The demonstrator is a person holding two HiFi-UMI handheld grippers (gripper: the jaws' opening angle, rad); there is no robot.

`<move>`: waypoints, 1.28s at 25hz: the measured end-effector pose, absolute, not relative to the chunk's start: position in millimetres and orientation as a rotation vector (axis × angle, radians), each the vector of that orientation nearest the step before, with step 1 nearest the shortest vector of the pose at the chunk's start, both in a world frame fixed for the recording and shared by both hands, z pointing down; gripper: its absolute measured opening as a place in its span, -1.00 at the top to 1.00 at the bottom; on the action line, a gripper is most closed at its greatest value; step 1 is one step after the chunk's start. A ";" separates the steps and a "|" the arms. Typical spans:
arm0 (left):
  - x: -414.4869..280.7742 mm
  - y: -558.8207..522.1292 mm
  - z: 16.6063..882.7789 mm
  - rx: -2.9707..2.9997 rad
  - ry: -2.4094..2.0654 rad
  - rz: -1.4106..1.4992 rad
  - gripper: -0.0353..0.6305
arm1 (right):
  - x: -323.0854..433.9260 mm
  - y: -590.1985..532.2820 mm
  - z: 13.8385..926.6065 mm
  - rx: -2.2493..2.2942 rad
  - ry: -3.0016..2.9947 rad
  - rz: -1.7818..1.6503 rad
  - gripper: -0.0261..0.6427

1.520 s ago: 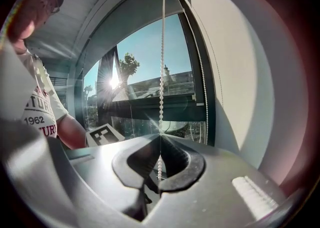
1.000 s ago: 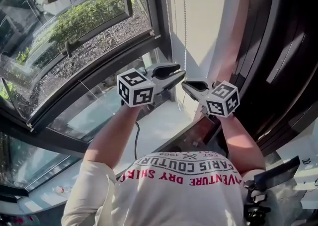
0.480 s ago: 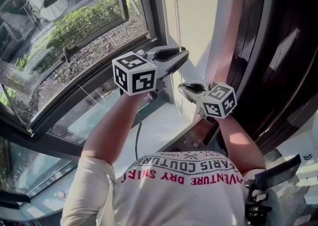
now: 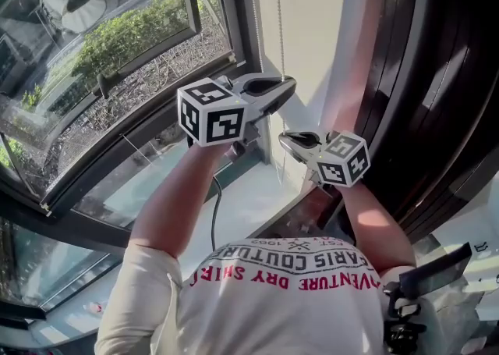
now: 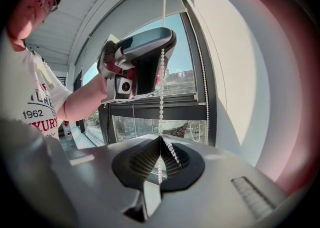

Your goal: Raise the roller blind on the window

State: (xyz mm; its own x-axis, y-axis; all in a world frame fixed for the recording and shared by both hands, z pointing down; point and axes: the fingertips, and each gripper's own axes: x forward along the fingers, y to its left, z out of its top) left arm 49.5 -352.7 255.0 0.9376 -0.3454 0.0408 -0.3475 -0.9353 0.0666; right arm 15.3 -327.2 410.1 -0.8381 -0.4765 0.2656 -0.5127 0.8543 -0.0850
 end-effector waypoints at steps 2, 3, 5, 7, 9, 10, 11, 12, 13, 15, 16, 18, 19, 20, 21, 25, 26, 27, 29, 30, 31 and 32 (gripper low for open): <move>48.3 -354.6 256.3 3.022 -0.548 0.044 0.87 | 15.8 -327.7 410.8 0.760 -2.798 0.228 0.89; 47.8 -355.7 256.8 3.025 -0.554 0.042 0.87 | 16.0 -328.2 410.9 0.762 -2.801 0.229 0.89; 47.1 -358.2 257.1 3.035 -0.571 0.037 0.87 | 16.6 -329.7 410.9 0.768 -2.806 0.230 0.89; 46.9 -360.2 256.8 3.052 -0.593 0.039 0.87 | 17.2 -331.7 410.8 0.775 -2.812 0.232 0.89; 47.1 -361.5 256.5 3.068 -0.609 0.042 0.87 | 17.7 -333.8 410.8 0.781 -2.819 0.238 0.89; 47.3 -362.2 256.5 3.072 -0.613 0.040 0.87 | 17.9 -334.8 411.0 0.782 -2.822 0.241 0.89; 47.5 -362.7 257.0 3.072 -0.614 0.036 0.87 | 18.0 -335.6 412.0 0.781 -2.822 0.243 0.90; 48.0 -363.0 258.6 3.069 -0.612 0.035 0.87 | 18.1 -336.1 414.3 0.780 -2.817 0.246 0.89; 48.6 -363.1 261.8 3.064 -0.609 0.041 0.87 | 18.0 -336.2 418.4 0.779 -2.809 0.250 0.89; 49.6 -364.4 273.4 3.049 -0.604 0.066 0.87 | 17.3 -336.4 430.4 0.772 -2.785 0.267 0.89; 49.7 -365.6 280.2 3.039 -0.604 0.081 0.87 | 16.8 -336.7 437.2 0.767 -2.774 0.280 0.89; 49.3 -367.0 293.7 3.014 -0.609 0.114 0.87 | 17.2 -337.8 451.2 0.759 -2.760 0.319 0.90; 49.4 -367.4 300.4 3.002 -0.610 0.129 0.87 | 18.4 -338.6 458.2 0.759 -2.756 0.345 0.90; 49.7 -367.6 307.2 2.993 -0.610 0.141 0.87 | 20.3 -339.3 465.2 0.761 -2.751 0.371 0.89; 50.1 -367.6 313.9 2.987 -0.611 0.153 0.87 | 22.2 -339.8 472.0 0.765 -2.744 0.389 0.89; 51.5 -367.1 335.8 2.984 -0.626 0.180 0.87 | 24.1 -338.6 493.8 0.761 -2.705 0.412 0.90; 51.9 -366.6 340.1 2.984 -0.627 0.181 0.87 | 23.7 -337.9 498.3 0.757 -2.697 0.415 0.89; 52.2 -366.1 344.5 2.983 -0.626 0.185 0.87 | 23.3 -337.4 502.9 0.753 -2.690 0.420 0.89; 51.9 -365.8 353.9 2.979 -0.624 0.207 0.87 | 22.5 -337.1 512.3 0.749 -2.674 0.432 0.89; 51.1 -366.1 358.8 2.976 -0.626 0.221 0.87 | 22.0 -337.1 517.1 0.748 -2.667 0.438 0.89; 50.1 -366.3 363.9 2.971 -0.627 0.233 0.87 | 21.6 -336.8 521.8 0.746 -2.658 0.445 0.89; 49.2 -366.2 369.0 2.963 -0.628 0.242 0.87 | 21.2 -336.0 526.7 0.743 -2.648 0.452 0.89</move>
